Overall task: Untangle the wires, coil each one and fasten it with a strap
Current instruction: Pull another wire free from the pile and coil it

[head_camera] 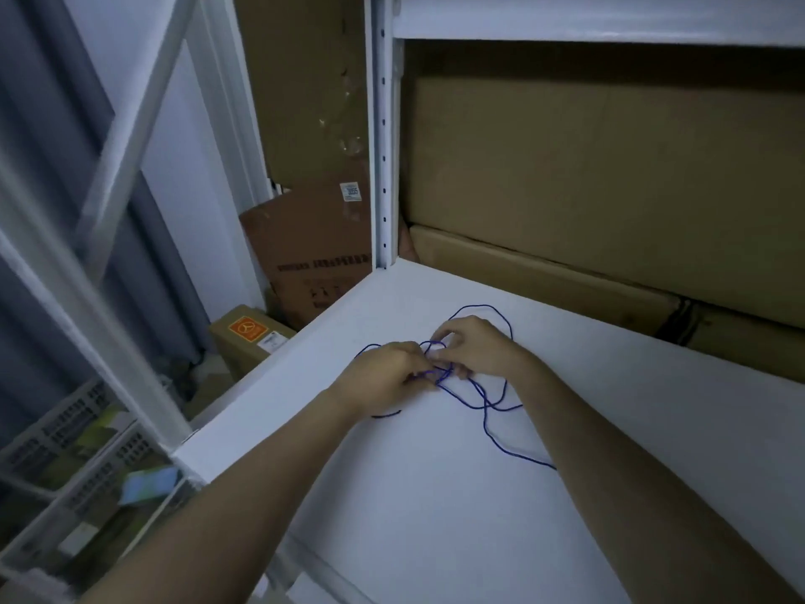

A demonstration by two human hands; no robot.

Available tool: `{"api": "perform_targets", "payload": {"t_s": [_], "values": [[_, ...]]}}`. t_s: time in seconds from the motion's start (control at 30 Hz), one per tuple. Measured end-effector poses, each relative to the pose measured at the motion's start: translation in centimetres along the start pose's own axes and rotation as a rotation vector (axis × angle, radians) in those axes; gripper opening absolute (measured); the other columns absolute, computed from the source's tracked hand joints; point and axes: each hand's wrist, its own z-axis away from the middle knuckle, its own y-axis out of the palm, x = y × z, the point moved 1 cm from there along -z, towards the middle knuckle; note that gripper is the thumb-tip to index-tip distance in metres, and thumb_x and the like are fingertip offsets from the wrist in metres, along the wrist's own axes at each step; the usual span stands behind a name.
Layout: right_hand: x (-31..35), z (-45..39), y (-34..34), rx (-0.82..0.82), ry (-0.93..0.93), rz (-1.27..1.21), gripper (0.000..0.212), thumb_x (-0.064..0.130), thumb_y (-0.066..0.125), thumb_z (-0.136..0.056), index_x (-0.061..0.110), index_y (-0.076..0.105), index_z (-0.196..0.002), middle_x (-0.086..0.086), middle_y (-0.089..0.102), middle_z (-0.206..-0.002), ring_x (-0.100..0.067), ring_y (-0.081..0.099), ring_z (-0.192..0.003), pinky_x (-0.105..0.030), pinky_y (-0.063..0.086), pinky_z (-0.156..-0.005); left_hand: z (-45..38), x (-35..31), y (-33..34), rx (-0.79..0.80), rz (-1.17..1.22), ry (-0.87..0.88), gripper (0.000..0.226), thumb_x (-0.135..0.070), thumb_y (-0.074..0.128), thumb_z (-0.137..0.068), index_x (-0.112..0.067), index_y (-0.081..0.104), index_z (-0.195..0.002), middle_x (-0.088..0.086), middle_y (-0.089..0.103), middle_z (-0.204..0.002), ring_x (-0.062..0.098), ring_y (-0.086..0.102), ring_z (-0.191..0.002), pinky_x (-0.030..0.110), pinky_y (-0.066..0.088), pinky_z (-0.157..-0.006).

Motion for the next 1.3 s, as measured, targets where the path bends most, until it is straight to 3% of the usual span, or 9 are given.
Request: {"api": "perform_targets", "payload": {"t_s": [0.23,0.4,0.47,0.57,0.7,0.87,0.97,1.1,1.3], "values": [[1.1,2.4,-1.1,-0.537,-0.056,-0.153,0.023,0.000,0.049,-0.094,0.010,0.070,-0.098,-0.006,0.069,-0.090,-0.003,0.061,-0.070,-0.013,0.046,-0.062,-4.1,2.7,-3.6,-0.065,0.371,-0.033,0.033,-0.030,0.067,-0.088,0.002,0.071,-0.081,0.018,0.059,-0.082,0.018,0.061,-0.066,0.035,0.054,-0.069],[4.3,4.7,2.4,-0.511,-0.191,-0.254,0.021,0.001,0.054,-0.088,0.016,0.067,-0.083,-0.005,0.068,-0.091,-0.016,0.062,-0.085,-0.024,0.046,-0.076,-6.3,1.7,-6.2,-0.150,0.647,-0.002,0.021,-0.022,0.071,-0.086,-0.003,0.072,-0.077,0.009,0.062,-0.062,0.013,0.063,-0.051,0.028,0.055,-0.050],[5.0,5.1,3.7,-0.564,-0.188,-0.217,0.013,0.008,0.059,-0.090,0.016,0.065,-0.084,0.000,0.067,-0.087,-0.014,0.060,-0.084,-0.022,0.044,-0.076,-6.7,0.9,-7.2,-0.198,0.710,0.032,0.007,-0.021,0.071,-0.086,-0.015,0.067,-0.086,0.007,0.058,-0.061,0.012,0.064,-0.051,0.029,0.055,-0.048],[5.5,5.4,4.0,-0.617,-0.194,-0.108,0.012,0.017,0.058,-0.095,0.021,0.063,-0.084,0.007,0.061,-0.075,-0.008,0.057,-0.071,-0.018,0.043,-0.068,-7.1,0.1,-8.3,-0.246,0.783,0.056,0.034,-0.020,0.065,-0.091,-0.026,0.045,-0.118,0.006,0.050,-0.067,0.010,0.063,-0.049,0.025,0.051,-0.044],[5.4,6.3,2.6,-0.672,-0.126,-0.116,0.023,0.020,0.047,-0.100,0.028,0.061,-0.083,0.004,0.058,-0.064,-0.013,0.052,-0.060,-0.022,0.040,-0.059,-7.4,0.5,-9.4,-0.348,0.616,0.080,0.033,-0.023,0.051,-0.098,-0.031,0.035,-0.126,0.002,0.053,-0.058,0.009,0.062,-0.047,0.025,0.046,-0.046],[5.5,7.6,0.1,-0.773,-0.047,-0.028,0.023,0.021,0.046,-0.101,0.026,0.066,-0.090,0.008,0.069,-0.082,-0.004,0.058,-0.070,-0.016,0.040,-0.062,-7.8,0.8,-9.4,-0.250,0.435,0.144,0.026,-0.016,0.040,-0.100,-0.026,0.055,-0.119,-0.005,0.053,-0.060,0.008,0.061,-0.047,0.021,0.040,-0.046],[5.9,8.0,-1.8,-0.771,0.025,0.072,0.025,0.021,0.048,-0.100,0.017,0.071,-0.092,-0.003,0.072,-0.092,-0.014,0.062,-0.084,-0.020,0.043,-0.072,-8.1,1.1,-8.9,-0.280,0.360,0.145,0.037,-0.011,0.040,-0.099,-0.020,0.049,-0.134,0.004,0.061,-0.076,0.016,0.064,-0.068,0.028,0.048,-0.059],[7.4,8.5,-4.2,-0.863,-0.035,-0.037,0.032,0.018,0.047,-0.100,0.012,0.069,-0.078,0.004,0.067,-0.074,-0.007,0.057,-0.066,-0.030,0.046,-0.073,-8.5,0.4,-8.3,-0.285,0.259,0.326,0.040,0.007,0.048,-0.089,-0.009,0.062,-0.123,0.016,0.052,-0.128,0.031,0.046,-0.119,0.021,0.032,-0.091],[8.5,7.6,-6.0,-0.837,-0.073,-0.079,0.023,0.016,0.045,-0.101,0.018,0.067,-0.095,0.011,0.046,-0.050,0.002,0.044,-0.048,-0.015,0.038,-0.054,-8.1,-2.7,-8.3,-0.152,0.616,0.353,0.026,-0.030,0.039,-0.095,-0.034,0.058,-0.079,-0.010,0.055,-0.107,0.013,0.046,-0.110,0.021,0.034,-0.095]]}}
